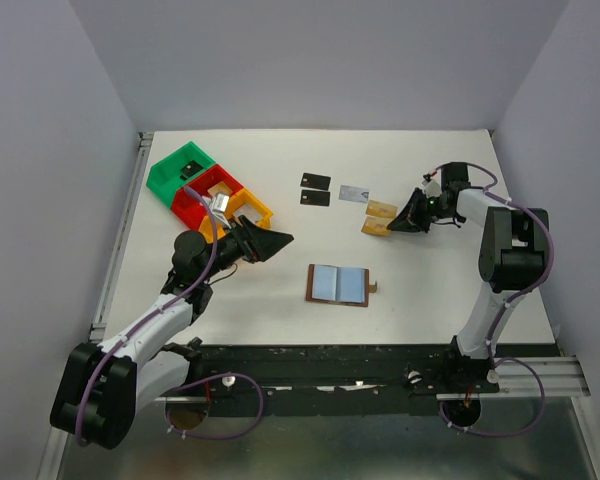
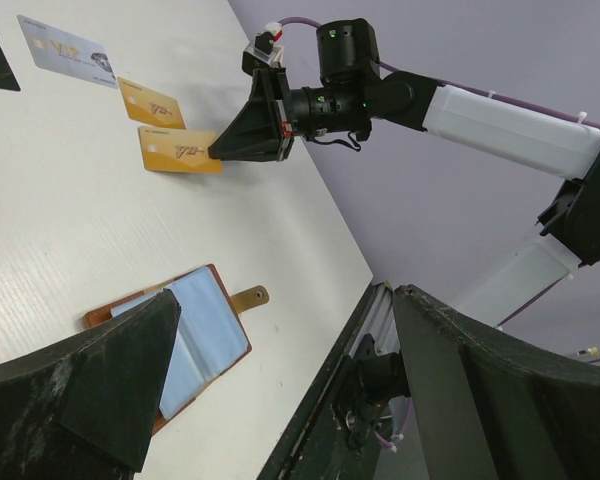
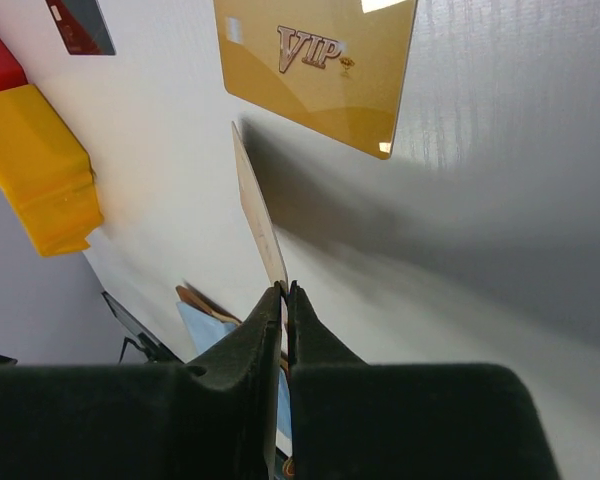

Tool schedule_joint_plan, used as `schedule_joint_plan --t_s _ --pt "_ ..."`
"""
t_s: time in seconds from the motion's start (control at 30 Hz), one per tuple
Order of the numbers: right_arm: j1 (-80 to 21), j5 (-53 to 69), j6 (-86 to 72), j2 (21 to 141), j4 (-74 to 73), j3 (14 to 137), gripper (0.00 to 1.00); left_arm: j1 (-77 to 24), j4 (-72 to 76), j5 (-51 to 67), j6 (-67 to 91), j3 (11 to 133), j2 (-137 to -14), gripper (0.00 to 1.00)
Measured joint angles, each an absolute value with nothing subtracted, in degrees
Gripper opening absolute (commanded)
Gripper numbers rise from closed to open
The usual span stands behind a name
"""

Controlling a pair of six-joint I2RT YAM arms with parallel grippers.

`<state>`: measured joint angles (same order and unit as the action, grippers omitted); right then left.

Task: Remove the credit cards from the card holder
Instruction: Place the credit card at the center of the board, then reset both arms

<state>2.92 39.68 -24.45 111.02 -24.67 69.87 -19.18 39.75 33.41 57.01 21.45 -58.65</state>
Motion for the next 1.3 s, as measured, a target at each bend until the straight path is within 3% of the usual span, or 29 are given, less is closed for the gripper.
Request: schedule_joint_plan --t_s 0.53,0.77,1.03,1.3 --pt "3.77 37.69 -24.16 110.69 -26.15 69.91 0.35 -19.18 39.77 33.47 57.06 21.45 -58.83 0.99" --pt "4.73 33.08 -25.96 105.8 -26.46 69.58 0.38 -19.18 39.44 33.45 56.93 21.45 -58.74 0.99" --pt "1.28 23.16 -27.22 85.73 -22.87 62.7 0.4 -19.25 26.65 29.04 52.25 23.66 -56.27 0.99" --pt "-19.66 6.48 -23.0 56.84 -16.95 44.95 0.41 -19.7 3.05 15.0 44.47 32.53 -53.23 0.99"
